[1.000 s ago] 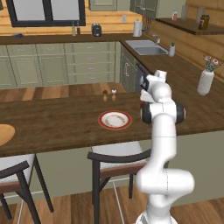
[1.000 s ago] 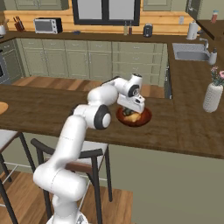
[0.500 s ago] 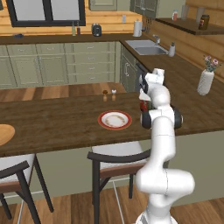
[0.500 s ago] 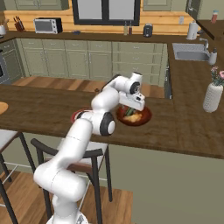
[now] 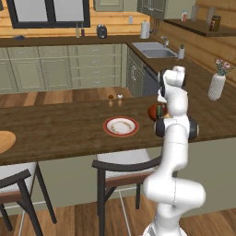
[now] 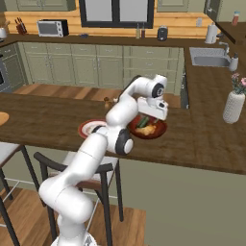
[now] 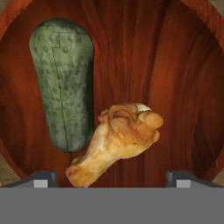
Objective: Pick the chicken drumstick and cucumber from their plates and place them in the bowl. Then put the bowl in the fridge.
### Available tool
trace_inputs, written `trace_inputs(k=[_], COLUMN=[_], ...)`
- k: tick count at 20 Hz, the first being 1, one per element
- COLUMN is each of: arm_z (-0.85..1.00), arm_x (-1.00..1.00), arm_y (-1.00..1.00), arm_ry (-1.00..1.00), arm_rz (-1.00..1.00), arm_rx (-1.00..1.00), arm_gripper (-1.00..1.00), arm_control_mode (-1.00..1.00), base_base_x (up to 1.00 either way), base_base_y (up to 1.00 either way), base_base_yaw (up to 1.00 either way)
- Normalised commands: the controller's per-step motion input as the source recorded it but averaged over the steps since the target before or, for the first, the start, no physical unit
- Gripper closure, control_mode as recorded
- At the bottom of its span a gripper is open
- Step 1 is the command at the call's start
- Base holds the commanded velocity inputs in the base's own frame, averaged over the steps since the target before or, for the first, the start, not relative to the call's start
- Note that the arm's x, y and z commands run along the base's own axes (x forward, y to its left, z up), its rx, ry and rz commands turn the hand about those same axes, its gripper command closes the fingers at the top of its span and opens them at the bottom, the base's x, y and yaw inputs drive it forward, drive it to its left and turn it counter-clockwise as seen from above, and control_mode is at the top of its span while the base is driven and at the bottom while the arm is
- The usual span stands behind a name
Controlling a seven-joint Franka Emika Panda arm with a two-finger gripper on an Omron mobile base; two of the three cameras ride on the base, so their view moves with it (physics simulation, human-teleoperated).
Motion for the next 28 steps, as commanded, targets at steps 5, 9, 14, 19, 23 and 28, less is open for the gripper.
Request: trace_inputs(k=[5,9,14,19,23,28], arm_z=[-0.05,-0.39,-0.33,-0.03,-0.12,-0.31], arm_x=[-0.96,-0.78,-0.55,0.17,0.28,0.00], arm_y=[-0.35,0.00,-0.02,-0.08,0.00,0.00], arm_ry=[-0.03,-0.01,-0.02,-0.01,-0.04,-0.16], arm_rz=[0.00,0.00,-0.03,-0.02,-0.03,-0.11], arm_rx=[0.00,0.00,0.00,0.01,0.00,0.02], arm_gripper=[-1.00,-1.00,-1.00,-1.00,-1.00,-1.00], arm_control_mode=[-1.00,-1.00,-1.00,-1.00,-1.00,-1.00], base_base_x=[0.00,0.00,0.00,0.00,0.00,0.00], base_base_y=[0.00,0.00,0.00,0.00,0.00,0.00], base_base_yaw=[0.00,0.00,0.00,0.00,0.00,0.00])
